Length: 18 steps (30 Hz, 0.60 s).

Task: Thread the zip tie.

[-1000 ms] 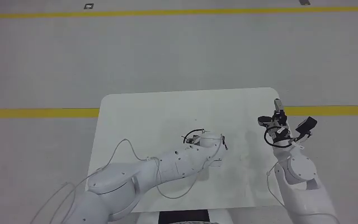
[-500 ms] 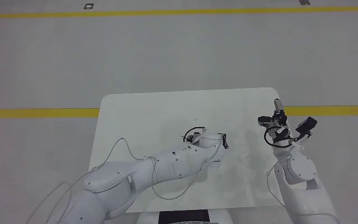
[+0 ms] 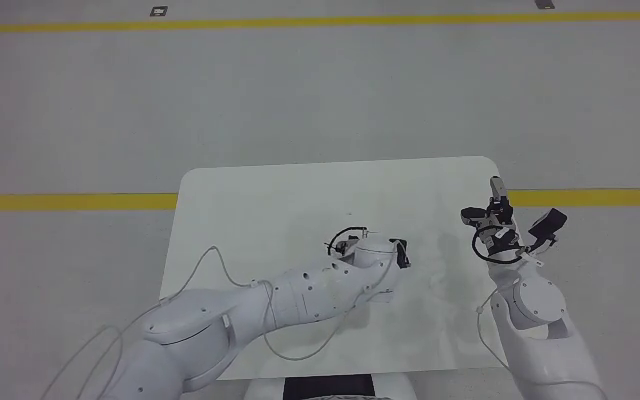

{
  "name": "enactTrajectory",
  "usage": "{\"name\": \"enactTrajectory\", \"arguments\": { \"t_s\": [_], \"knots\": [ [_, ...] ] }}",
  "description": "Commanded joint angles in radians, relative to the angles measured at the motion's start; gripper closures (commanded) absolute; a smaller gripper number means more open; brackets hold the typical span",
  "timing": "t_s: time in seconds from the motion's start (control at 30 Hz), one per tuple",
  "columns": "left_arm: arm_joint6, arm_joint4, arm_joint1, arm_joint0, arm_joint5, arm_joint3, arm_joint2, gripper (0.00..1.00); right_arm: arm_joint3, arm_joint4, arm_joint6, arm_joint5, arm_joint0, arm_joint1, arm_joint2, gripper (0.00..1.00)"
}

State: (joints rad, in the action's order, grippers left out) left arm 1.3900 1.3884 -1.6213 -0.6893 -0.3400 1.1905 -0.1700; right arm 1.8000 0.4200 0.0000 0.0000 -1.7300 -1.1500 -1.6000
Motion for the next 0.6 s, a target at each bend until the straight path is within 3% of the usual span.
{"name": "enactTrajectory", "arguments": {
  "t_s": [0.0,0.2,0.33,0.57],
  "knots": [
    [0.0,0.001,0.001,-0.003,0.0,0.004,0.0,0.67,0.0,0.0,0.0,0.0,0.0,0.0,0.0,0.0],
    [0.0,0.004,0.0,-0.014,0.0,0.009,0.0,0.69,0.0,0.0,0.0,0.0,0.0,0.0,0.0,0.0],
    [0.0,-0.004,-0.001,-0.017,0.0,0.007,0.0,0.8,0.0,0.0,0.0,0.0,0.0,0.0,0.0,0.0],
    [0.0,0.002,-0.006,-0.021,0.0,-0.011,0.0,0.75,0.0,0.0,0.0,0.0,0.0,0.0,0.0,0.0]
  ]
}}
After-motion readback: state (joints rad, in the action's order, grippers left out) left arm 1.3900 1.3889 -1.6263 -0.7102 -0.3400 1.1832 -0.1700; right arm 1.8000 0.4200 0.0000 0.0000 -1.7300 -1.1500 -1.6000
